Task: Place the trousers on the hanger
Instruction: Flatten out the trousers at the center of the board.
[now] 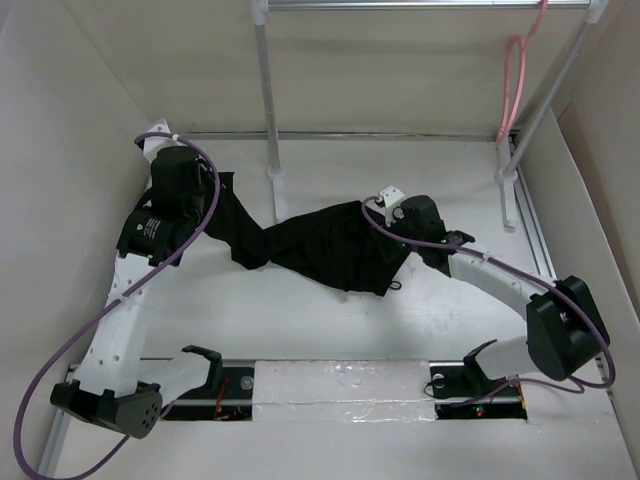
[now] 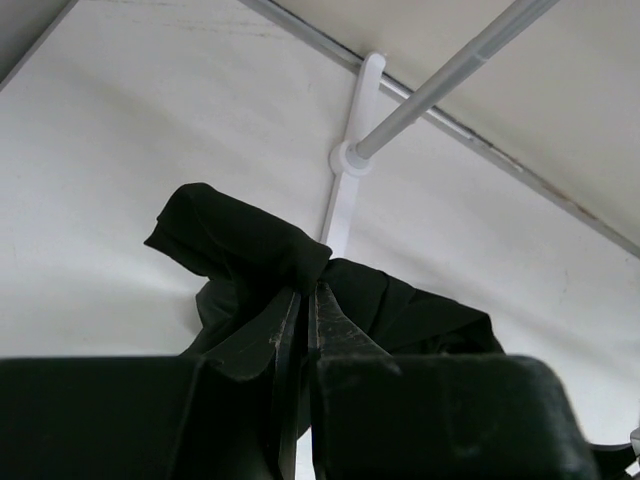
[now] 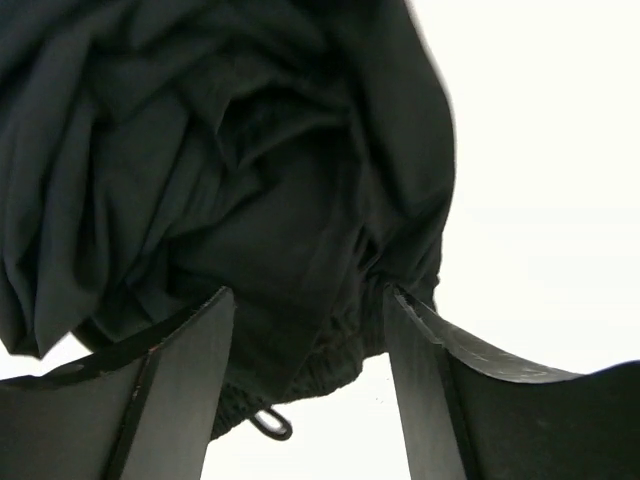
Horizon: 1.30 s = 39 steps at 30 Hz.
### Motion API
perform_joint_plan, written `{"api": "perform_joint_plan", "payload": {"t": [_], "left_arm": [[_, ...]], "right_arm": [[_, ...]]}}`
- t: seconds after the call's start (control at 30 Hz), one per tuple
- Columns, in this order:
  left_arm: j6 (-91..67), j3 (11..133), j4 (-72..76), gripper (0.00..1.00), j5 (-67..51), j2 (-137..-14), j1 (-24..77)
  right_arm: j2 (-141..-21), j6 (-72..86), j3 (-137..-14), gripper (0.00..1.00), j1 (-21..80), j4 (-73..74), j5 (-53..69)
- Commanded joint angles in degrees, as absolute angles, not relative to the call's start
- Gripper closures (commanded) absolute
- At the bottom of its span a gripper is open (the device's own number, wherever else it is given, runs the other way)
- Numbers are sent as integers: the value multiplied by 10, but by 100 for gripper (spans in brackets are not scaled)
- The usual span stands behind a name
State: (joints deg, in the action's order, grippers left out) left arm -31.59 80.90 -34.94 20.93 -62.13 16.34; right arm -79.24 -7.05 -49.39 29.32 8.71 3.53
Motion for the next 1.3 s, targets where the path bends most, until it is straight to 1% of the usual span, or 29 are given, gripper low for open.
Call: {"api": "perform_joint_plan", "payload": {"t": [0.0, 0.1, 0.2, 0.3, 0.33, 0.4, 0.43, 0.47, 0.53, 0.57, 0.63, 0.67, 0.7, 0.73, 0.77, 0.8, 0.83, 0.87, 0.9, 0.93, 0.97, 1.03, 1.07, 1.1, 1.13, 1.17, 1.2, 1.23, 1.27], "left_arm": [[-304, 793, -323, 100, 212, -611, 163], [-305, 795, -321, 100, 210, -612, 163], [-302, 801, -319, 100, 206, -614, 163], [-301, 806, -320, 100, 202, -613, 163], [-301, 807, -317, 100, 201, -614, 163], [-297, 808, -315, 100, 199, -616, 163], [-295, 804, -311, 100, 200, -618, 163], [-295, 804, -311, 100, 200, -618, 163], [-292, 787, -295, 100, 209, -617, 163], [-290, 777, -287, 100, 214, -618, 163], [-284, 758, -266, 100, 229, -621, 163], [-283, 756, -263, 100, 235, -627, 163], [-280, 759, -261, 100, 236, -633, 157], [-277, 769, -258, 100, 236, -644, 156], [-274, 784, -254, 100, 234, -654, 149], [-274, 784, -254, 100, 234, -654, 142], [-269, 797, -246, 100, 234, -657, 142], [-266, 803, -243, 100, 236, -659, 142], [-262, 809, -243, 100, 238, -661, 136], [-258, 824, -245, 100, 245, -665, 136], [-251, 831, -247, 100, 245, -668, 136], [-246, 843, -250, 100, 250, -674, 136], [-244, 842, -250, 100, 249, -675, 136], [-244, 841, -249, 100, 249, -676, 136], [-245, 837, -248, 100, 243, -679, 136], [-248, 834, -247, 100, 239, -679, 136], [-250, 830, -246, 100, 236, -680, 136], [-252, 824, -243, 100, 231, -681, 136], [-254, 821, -243, 100, 230, -681, 136]], "right_arm": [[-796, -55, -466, 35, 291, 65, 63], [-815, -47, -460, 36, 296, 59, 87], [-835, -45, -466, 38, 303, 62, 73], [-838, -43, -468, 65, 303, 49, 68], [-836, -42, -478, 86, 318, 53, 54], [-816, -49, -491, 100, 343, 54, 31], [-799, -58, -517, 100, 391, 75, 28], [-799, -58, -539, 100, 392, 75, 28], [-780, -62, -586, 100, 442, 96, 37], [-778, -62, -645, 100, 503, 107, 48], [-796, -64, -719, 100, 575, 156, 87], [-808, -67, -752, 100, 646, 172, 102], [-821, -70, -803, 100, 679, 183, 119], [-845, -80, -823, 100, 705, 220, 135], [-861, -87, -843, 86, 739, 265, 109], [-861, -87, -843, 86, 745, 265, 109], [-852, -92, -825, 55, 745, 280, 97], [-836, -88, -804, 43, 740, 279, 84], [-812, -83, -776, 33, 719, 271, 76], [-783, -66, -715, 23, 703, 245, 76], [-726, -56, -686, 22, 683, 231, 77], [-668, -36, -603, 29, 615, 220, 66], [-623, -30, -577, 35, 588, 218, 57], [-605, -25, -549, 46, 560, 217, 48], [-593, -16, -523, 79, 495, 213, 38], [-586, -13, -476, 89, 457, 209, 42], [-584, -15, -455, 95, 420, 202, 51], [-588, -18, -438, 93, 388, 184, 67], [-592, -19, -425, 86, 328, 178, 71]]}}
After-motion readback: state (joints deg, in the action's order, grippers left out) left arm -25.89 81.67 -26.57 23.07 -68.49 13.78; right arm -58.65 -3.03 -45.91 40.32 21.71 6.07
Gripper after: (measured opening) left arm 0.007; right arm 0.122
